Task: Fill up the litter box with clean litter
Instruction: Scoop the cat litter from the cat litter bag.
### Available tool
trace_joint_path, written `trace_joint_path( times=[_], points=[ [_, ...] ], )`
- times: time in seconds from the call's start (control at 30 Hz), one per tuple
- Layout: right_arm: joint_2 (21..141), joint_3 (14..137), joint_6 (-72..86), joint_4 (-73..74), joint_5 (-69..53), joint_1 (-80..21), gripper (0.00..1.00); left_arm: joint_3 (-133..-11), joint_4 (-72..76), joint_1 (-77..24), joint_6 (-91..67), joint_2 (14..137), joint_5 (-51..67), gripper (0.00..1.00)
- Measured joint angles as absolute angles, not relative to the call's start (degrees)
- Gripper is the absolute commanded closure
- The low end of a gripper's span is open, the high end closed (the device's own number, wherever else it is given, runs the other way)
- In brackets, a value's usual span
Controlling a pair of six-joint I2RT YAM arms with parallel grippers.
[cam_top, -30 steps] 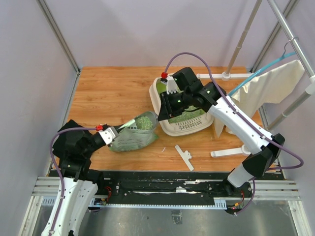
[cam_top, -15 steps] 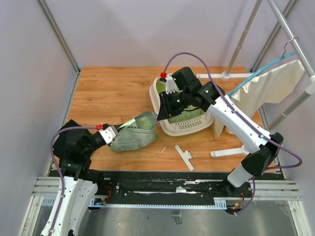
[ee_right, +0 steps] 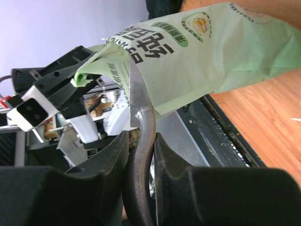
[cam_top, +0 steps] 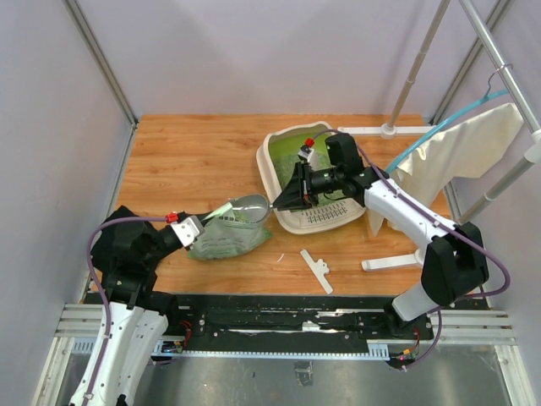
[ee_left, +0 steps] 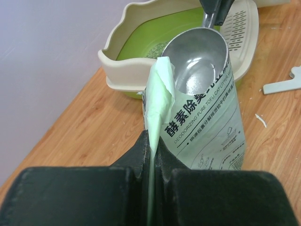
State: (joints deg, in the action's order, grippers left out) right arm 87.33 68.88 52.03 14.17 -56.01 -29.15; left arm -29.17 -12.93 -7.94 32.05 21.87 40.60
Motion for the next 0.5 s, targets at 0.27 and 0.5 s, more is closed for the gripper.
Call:
trace_joint_path(
  times=[0.27,0.5],
  points=[
    [84.2,67.9,58.9,10.5,-58.6,-26.7,0.99,-29.2,-12.6,-7.9,32.4,22.0,40.1,0.99],
    [81.1,68.6,59.0,9.4,-57.8,-24.3,0.99,-29.2,-12.7,-7.6,32.7,22.1,39.1,0.99]
  ],
)
